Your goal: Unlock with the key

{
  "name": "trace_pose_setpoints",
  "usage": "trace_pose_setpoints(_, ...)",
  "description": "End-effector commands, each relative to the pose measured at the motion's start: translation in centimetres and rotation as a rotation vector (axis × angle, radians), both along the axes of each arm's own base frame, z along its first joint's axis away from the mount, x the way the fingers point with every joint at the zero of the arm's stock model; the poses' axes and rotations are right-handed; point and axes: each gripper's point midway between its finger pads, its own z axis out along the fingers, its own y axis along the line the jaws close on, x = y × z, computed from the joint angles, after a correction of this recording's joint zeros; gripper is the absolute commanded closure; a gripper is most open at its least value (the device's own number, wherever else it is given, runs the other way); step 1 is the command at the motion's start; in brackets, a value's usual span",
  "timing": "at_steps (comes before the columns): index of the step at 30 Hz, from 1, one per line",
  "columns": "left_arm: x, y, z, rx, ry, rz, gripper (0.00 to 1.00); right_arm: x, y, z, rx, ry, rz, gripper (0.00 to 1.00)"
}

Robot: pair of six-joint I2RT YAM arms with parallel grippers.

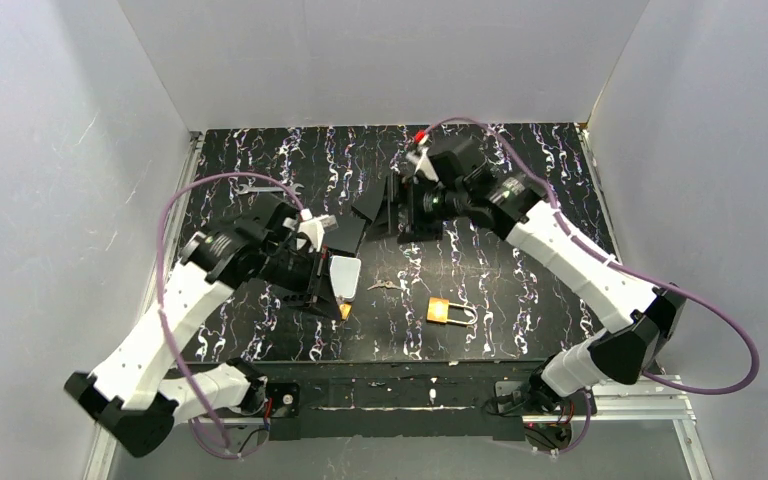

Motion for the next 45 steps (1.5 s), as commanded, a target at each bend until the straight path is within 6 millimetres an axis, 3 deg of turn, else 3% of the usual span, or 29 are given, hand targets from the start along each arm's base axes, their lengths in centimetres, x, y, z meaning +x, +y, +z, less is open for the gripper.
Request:
trace_pose_setpoints(1, -4.7, 2.4, -0.8, 0.154, 0.321, 0.018, 1.00, -6.6, 3.8, 4.3, 0.344, -0.108, 0.386, 0.11)
trace_pose_setpoints(6, -5.8, 0.8, 2.1, 0.014, 0.388, -0.041, 1.00, -11.3, 4.4, 7.9, 0.685, -0.101, 0.567, 0.10)
trace_pose_setpoints(11, -6.4, 0.2, 4.3, -0.079, 0.386, -0.087, 1.00, -13.7, 5.1, 7.5, 0.712, -0.069, 0.684, 0.15)
trace_pose_setpoints(16, -6.0, -0.3, 4.9, -0.098, 0.377, -0.084, 1.00, -15.5, 6.2, 6.8, 0.709, -0.027, 0.765, 0.30)
trace_pose_setpoints(18, -5.9, -0.5, 5.6, -0.123, 0.366, -0.094, 1.00, -15.9, 6.3, 6.5, 0.706, -0.014, 0.783, 0.37)
trace_pose_setpoints(26, -5.8, -0.8, 8.0, -0.209, 0.251, -0.132, 1.00, -17.0, 6.1, 6.4, 0.703, 0.035, 0.827, 0.45)
trace_pose_setpoints(45, -4.9, -0.9, 8.3, -0.210, 0.177, -0.119, 1.00, -18.5, 4.7, 8.7, 0.789, 0.064, 0.876, 0.91)
